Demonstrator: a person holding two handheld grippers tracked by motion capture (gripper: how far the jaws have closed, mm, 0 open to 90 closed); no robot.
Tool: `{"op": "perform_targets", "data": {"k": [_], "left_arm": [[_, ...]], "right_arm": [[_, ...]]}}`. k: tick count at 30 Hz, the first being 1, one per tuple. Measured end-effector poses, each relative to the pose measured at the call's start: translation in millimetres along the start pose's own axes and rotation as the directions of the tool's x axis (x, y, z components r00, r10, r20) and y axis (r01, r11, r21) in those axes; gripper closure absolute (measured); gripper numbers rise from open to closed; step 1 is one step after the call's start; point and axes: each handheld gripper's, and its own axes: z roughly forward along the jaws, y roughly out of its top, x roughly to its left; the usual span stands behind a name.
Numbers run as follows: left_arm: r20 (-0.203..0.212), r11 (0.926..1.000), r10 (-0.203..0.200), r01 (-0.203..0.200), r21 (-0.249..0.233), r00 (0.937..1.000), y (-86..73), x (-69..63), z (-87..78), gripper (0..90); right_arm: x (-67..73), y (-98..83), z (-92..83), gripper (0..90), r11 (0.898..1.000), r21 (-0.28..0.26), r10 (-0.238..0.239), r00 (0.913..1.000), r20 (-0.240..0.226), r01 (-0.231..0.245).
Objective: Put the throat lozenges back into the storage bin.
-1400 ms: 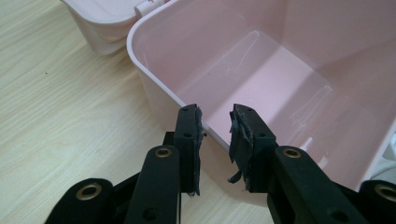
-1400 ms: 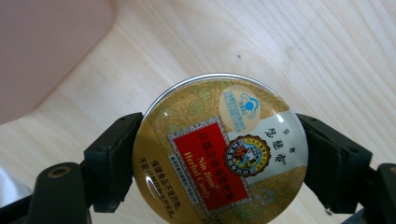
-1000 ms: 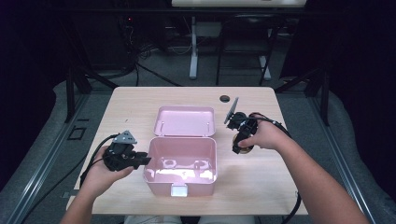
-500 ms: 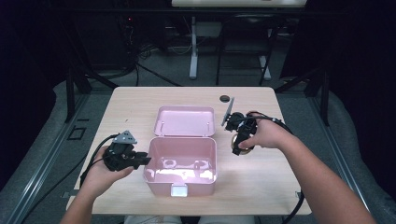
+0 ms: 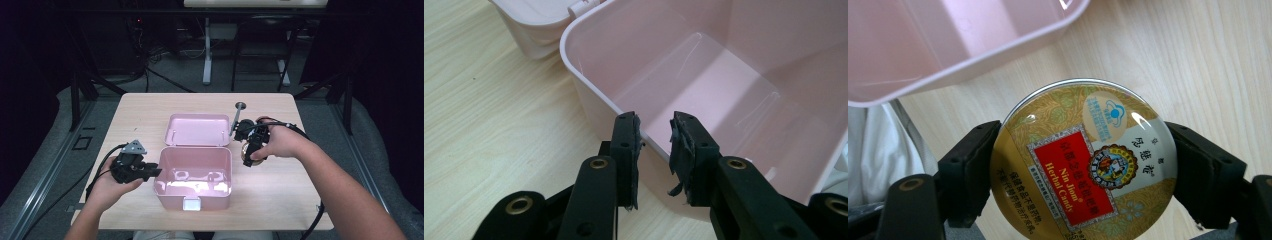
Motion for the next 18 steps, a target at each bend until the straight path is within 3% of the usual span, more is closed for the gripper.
{"op": "perform_targets", "data": {"k": [18], "left_arm": [[0.002,1.0,-0.002,0.002,0.001,1.0,0.0,0.1,-0.1,72.2]], "right_arm": [[21.3,25.3,-14.6,19.8,0.997,-0.001,-0.081,0.9967,-0.005,0.081]]}}
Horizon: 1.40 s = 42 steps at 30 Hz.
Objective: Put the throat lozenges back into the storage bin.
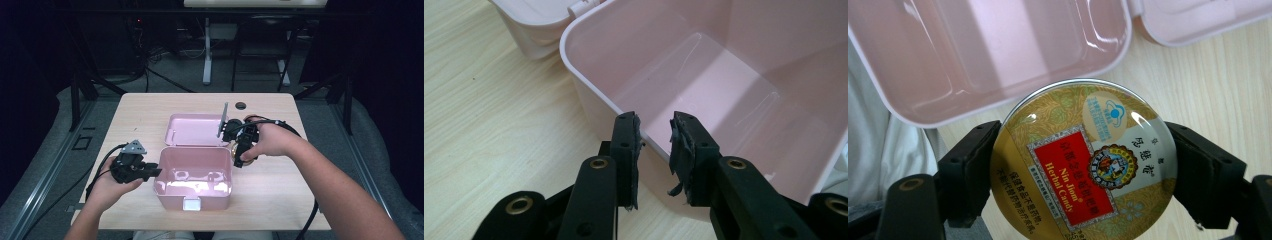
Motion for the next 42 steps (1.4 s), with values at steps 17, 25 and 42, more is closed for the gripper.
{"op": "perform_targets", "data": {"k": [17,25,42], "left_arm": [[0.003,1.0,-0.002,0.002,-0.003,1.0,-0.3,0.0,0.2,72.2],[0.004,1.0,0.0,0.0,-0.003,1.0,-0.2,0.4,0.2,72.2],[0.005,1.0,0.001,-0.001,-0.003,1.0,-0.4,0.5,0.1,72.2]], "right_arm": [[19.8,29.5,11.1,19.8,0.996,-0.004,-0.086,0.9956,-0.036,0.086],[25.3,38.7,23.2,19.8,0.993,-0.008,-0.116,0.9914,-0.061,0.116],[36.7,50.7,47.9,19.9,0.983,0.004,-0.181,0.9807,-0.075,0.181]]}}
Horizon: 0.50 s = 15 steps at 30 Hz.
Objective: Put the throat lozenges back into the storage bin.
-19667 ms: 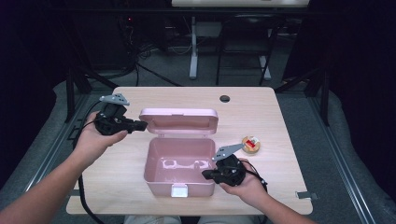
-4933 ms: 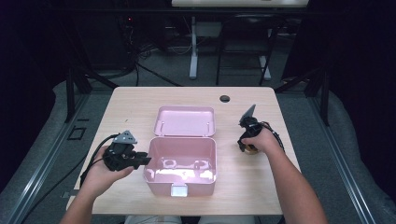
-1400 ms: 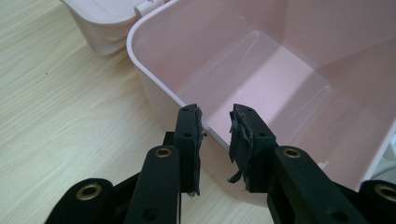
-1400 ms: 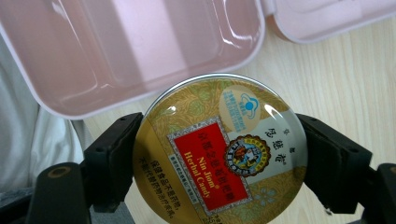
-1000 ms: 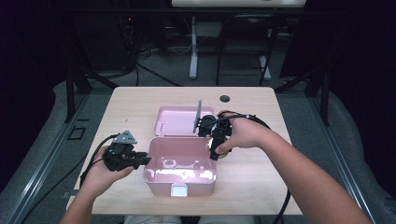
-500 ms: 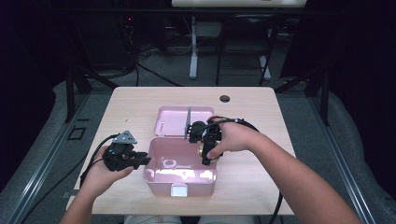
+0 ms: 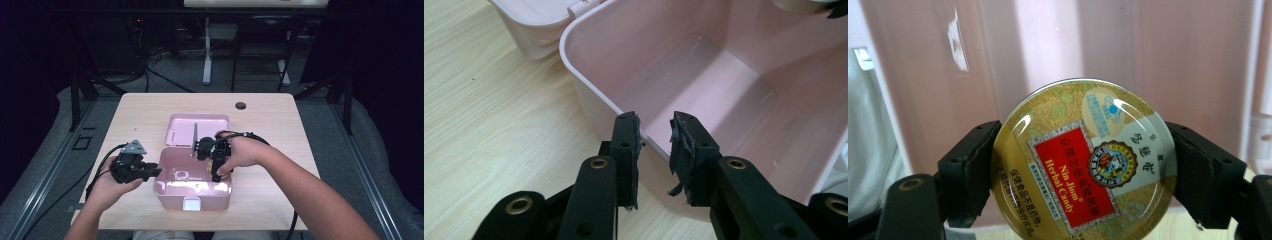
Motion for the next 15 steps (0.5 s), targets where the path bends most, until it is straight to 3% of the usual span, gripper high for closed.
{"op": "perform_targets", "data": {"k": [15], "left_arm": [[0.001,1.0,-0.002,0.002,-0.003,1.0,-0.3,0.4,0.0,72.2]], "right_arm": [[-0.2,4.0,16.9,19.9,1.0,-0.015,-0.023,0.9996,-0.017,0.022]]}}
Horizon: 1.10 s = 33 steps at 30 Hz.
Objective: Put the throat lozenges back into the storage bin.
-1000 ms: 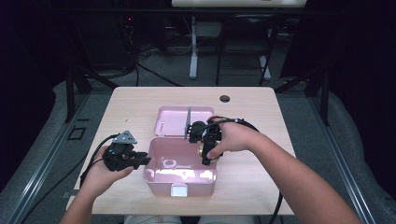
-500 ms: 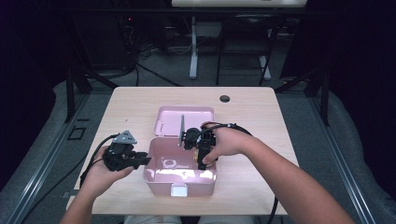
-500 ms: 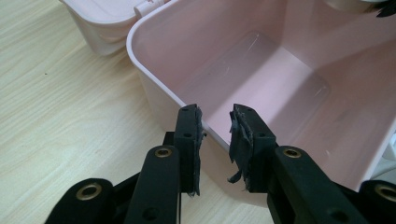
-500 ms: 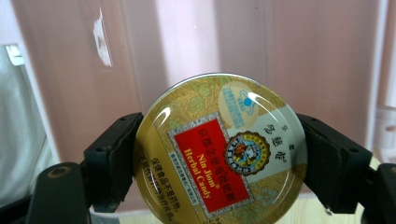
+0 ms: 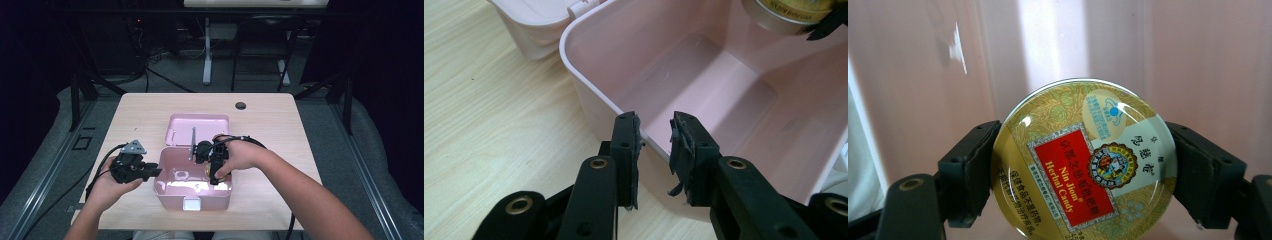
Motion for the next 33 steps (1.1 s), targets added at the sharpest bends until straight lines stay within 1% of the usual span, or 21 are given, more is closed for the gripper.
{"op": "perform_targets", "data": {"k": [5,8,11,16,19,22,24,27,33], "left_arm": [[0.001,1.0,-0.003,0.003,-0.001,1.0,-0.1,-0.1,0.0,72.1],[0.001,1.0,-0.002,0.002,0.0,1.0,-0.1,0.1,0.0,72.1],[0.001,1.0,-0.002,0.002,-0.001,1.0,-0.1,0.2,0.1,72.2],[0.001,1.0,-0.003,0.003,0.0,1.0,0.0,0.0,0.1,72.2],[0.0,1.0,-0.002,0.002,0.001,1.0,0.0,0.0,0.0,72.2],[0.0,1.0,-0.001,0.001,0.0,1.0,0.0,-0.1,0.0,72.2],[0.0,1.0,-0.001,0.001,0.001,1.0,0.0,-0.1,0.0,72.2],[0.0,1.0,-0.001,0.001,0.001,1.0,0.0,-0.1,0.0,72.2],[0.001,1.0,-0.001,0.001,0.0,1.0,0.0,0.0,0.0,72.2]], "right_arm": [[0.9,-0.1,9.2,19.9,1.0,0.011,-0.005,1.0,-0.009,0.005],[0.7,-0.7,13.8,19.9,1.0,0.015,-0.014,0.9999,-0.005,0.014],[0.4,-1.4,18.4,19.9,1.0,0.009,-0.013,0.9998,-0.014,0.013],[1.1,-2.0,26.9,19.9,1.0,0.009,-0.03,0.9995,-0.012,0.03],[1.6,-1.5,29.7,19.8,0.999,0.024,-0.043,0.999,-0.004,0.044],[2.5,-0.9,32.7,19.9,0.998,0.02,-0.052,0.9986,-0.006,0.052],[2.6,-0.7,35.4,19.9,0.999,0.012,-0.053,0.9985,-0.011,0.053],[2.8,-0.9,40.3,19.9,0.998,0.02,-0.056,0.9983,-0.015,0.056],[1.7,-2.8,46.6,19.9,0.999,0.017,-0.045,0.9986,-0.028,0.045]]}}
